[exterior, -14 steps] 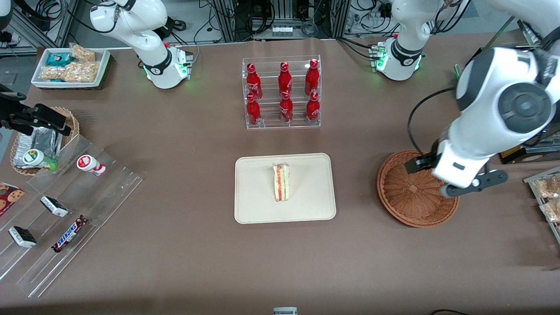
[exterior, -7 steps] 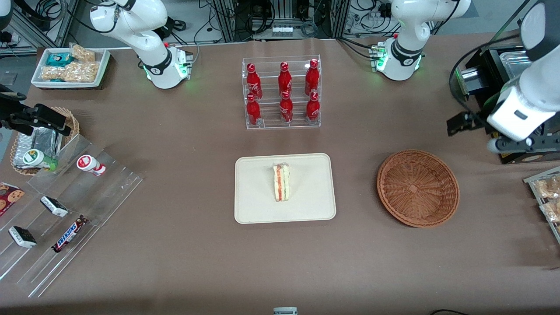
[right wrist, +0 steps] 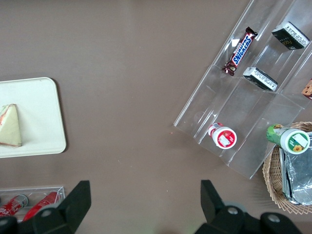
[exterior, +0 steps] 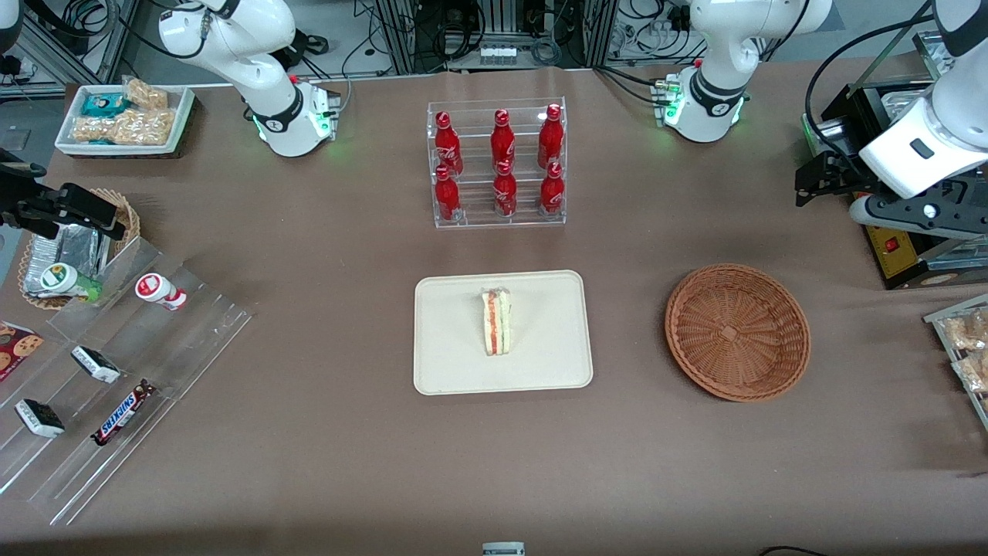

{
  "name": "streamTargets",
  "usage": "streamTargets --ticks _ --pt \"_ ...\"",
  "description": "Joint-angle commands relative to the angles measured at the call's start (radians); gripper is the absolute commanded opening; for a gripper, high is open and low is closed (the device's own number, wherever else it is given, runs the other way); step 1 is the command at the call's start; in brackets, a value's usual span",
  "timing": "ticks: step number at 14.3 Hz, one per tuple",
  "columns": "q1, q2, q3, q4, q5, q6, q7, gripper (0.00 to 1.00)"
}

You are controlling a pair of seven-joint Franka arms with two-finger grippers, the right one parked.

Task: Place sandwich from basket to tray

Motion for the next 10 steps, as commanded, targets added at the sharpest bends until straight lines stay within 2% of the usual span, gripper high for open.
streamTargets --ticks 1,10 --pt "-0.013 0.005 0.017 0.021 0.02 -0.012 0.023 1.0" --pt "-0.011 0.005 0.017 -0.002 0.017 -0.022 0.026 1.0"
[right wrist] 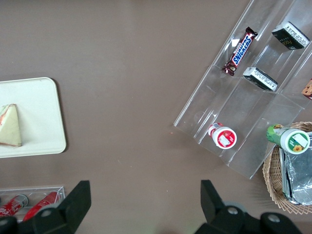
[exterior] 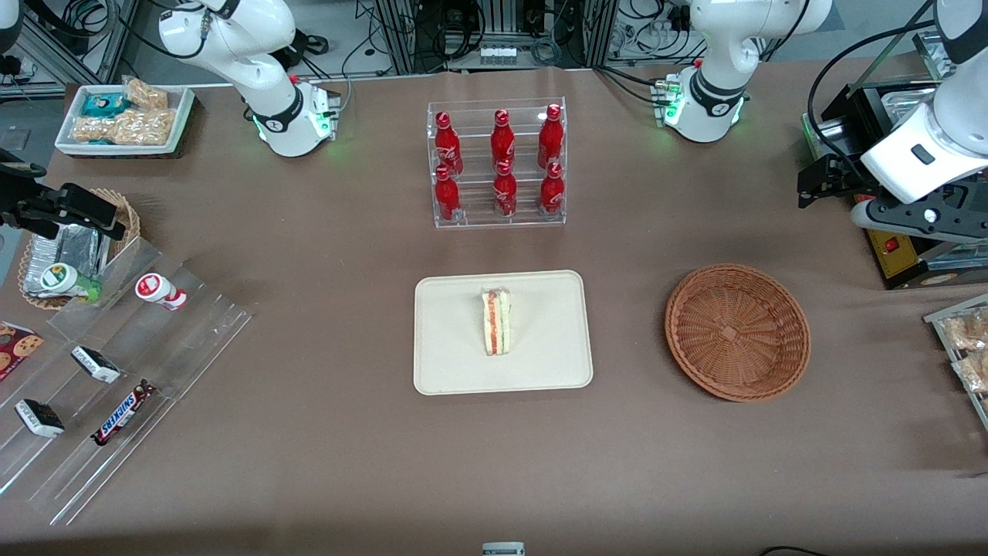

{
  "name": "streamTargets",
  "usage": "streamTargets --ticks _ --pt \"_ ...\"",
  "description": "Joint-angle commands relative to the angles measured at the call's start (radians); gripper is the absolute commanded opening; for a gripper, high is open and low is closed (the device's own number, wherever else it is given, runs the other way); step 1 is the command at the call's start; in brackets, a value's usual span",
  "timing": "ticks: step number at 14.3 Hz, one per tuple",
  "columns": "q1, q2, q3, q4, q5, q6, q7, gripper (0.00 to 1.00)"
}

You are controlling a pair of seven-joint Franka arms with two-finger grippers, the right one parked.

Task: Place sandwich from basket to tray

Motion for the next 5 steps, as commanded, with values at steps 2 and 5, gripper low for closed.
streamTargets --ticks 2,5 --pt "-0.017 0.004 0.007 0.002 0.013 -0.017 0.008 1.0" --pt "-0.019 0.001 0.005 0.002 0.013 -0.023 0.006 1.0"
